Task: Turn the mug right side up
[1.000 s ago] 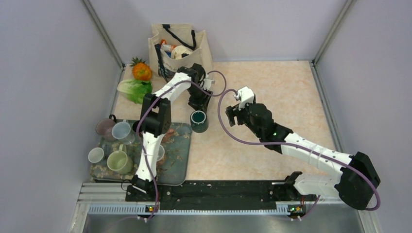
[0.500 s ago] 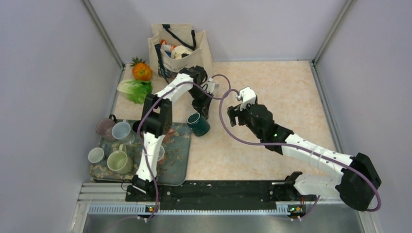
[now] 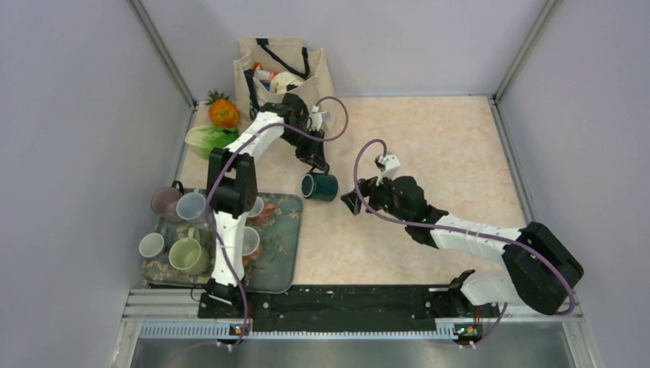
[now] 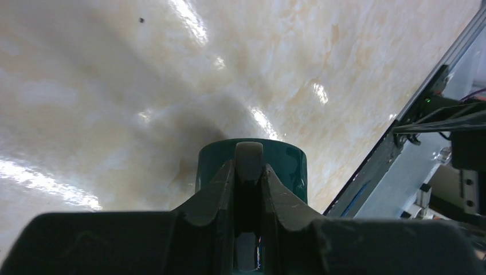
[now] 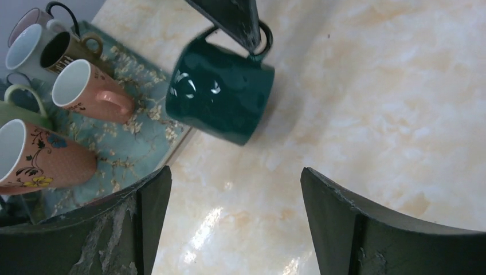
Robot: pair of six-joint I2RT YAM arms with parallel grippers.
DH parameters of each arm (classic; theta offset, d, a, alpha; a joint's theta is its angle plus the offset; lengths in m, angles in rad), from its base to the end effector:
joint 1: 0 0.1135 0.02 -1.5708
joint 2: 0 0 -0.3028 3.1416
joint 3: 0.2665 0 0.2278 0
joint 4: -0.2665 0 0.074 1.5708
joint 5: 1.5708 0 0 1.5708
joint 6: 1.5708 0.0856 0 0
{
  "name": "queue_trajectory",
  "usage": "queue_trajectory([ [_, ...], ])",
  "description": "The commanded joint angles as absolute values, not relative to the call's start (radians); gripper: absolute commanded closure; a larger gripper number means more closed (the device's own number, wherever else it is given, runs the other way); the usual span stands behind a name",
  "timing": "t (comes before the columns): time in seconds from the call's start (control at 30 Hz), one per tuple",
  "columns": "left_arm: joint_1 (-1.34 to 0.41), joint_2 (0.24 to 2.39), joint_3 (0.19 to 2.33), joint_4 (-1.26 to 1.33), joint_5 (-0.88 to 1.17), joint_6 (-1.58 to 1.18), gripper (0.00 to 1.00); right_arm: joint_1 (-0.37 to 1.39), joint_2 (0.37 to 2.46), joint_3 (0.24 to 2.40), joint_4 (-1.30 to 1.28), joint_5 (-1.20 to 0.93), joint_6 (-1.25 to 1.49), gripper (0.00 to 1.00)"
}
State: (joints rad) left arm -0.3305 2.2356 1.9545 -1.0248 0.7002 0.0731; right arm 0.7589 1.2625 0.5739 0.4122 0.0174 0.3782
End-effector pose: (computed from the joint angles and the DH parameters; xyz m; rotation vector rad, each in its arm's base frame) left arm 0.4277 -0.2050 0.2139 0.6912 2.7023 -1.0565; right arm 0.2111 0.1981 0.2651 -0.3507 1.8871 0.7670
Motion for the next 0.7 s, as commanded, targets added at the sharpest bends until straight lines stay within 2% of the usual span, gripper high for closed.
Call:
queue_trajectory([
  [0.0,-0.295,2.164,1.927,-0.961,0.843,0.012,1.00,0.702,1.336,0.516,0.724,-0.156,0.568,0.17],
  [0.07,-0.296,2.146,1.904,-0.931,0.861,0.015,1.00,0.680,1.387,0.516,0.795,-0.209,0.578,0.16],
  [0.1,-0.295,2.138,1.896,-0.923,0.867,0.019,1.00,0.667,1.412,0.518,0.828,-0.233,0.585,0.11],
  [0.27,-0.296,2.091,1.870,-0.895,0.903,0.036,1.00,0.607,1.572,0.535,1.028,-0.344,0.641,0.10],
  [0.37,-0.298,2.060,1.856,-0.877,0.915,0.035,1.00,0.606,1.659,0.595,1.003,-0.371,0.647,0.11],
  [0.67,-0.320,2.025,1.805,-0.829,0.941,0.033,1.00,0.608,1.744,0.593,1.308,-0.473,0.749,0.17],
])
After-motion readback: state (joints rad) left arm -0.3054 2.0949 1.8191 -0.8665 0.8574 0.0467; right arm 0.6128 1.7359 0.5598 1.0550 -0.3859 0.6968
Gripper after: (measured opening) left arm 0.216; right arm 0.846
